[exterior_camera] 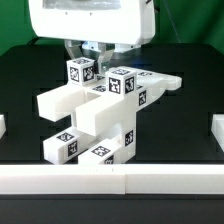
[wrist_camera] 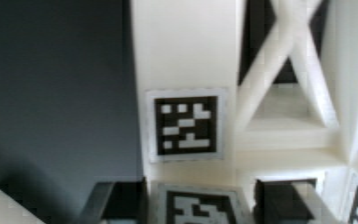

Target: Assemble chair

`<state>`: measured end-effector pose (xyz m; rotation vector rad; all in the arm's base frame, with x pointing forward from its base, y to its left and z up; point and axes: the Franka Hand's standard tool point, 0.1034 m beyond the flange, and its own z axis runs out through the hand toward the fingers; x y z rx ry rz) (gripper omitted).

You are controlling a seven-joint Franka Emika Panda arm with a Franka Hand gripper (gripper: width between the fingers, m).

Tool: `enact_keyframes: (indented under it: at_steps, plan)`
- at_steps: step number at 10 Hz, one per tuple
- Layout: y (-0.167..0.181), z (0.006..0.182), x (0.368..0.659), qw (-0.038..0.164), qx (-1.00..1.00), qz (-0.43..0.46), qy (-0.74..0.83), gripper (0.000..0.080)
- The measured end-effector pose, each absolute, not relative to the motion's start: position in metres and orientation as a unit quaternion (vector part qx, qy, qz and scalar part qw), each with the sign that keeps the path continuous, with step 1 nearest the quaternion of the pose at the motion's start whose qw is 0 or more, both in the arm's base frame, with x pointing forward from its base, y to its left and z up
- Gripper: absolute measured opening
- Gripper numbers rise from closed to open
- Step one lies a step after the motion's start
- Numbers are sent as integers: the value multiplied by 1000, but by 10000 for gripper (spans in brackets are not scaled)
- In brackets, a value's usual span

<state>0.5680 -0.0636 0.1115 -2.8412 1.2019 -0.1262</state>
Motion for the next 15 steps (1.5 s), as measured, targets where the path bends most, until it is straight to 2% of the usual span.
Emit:
enact_keyframes:
  at_steps: [4, 5, 6, 7, 8, 9, 13, 15]
  plan:
    - [-61, 112, 571, 54, -843, -36, 534, 287]
    - [-61, 112, 570, 54, -843, -36, 534, 376]
    - [-61, 111, 570, 50, -856, -36, 514, 376]
    - [-61, 112, 571, 45, -874, -38, 483, 559]
    - [-61, 113, 572, 43, -885, -40, 462, 559]
    - [-62, 112, 572, 41, -899, -41, 435, 631]
    - [-63, 112, 571, 36, -945, -46, 322, 648]
    - [-66, 112, 571, 26, -973, -49, 226, 648]
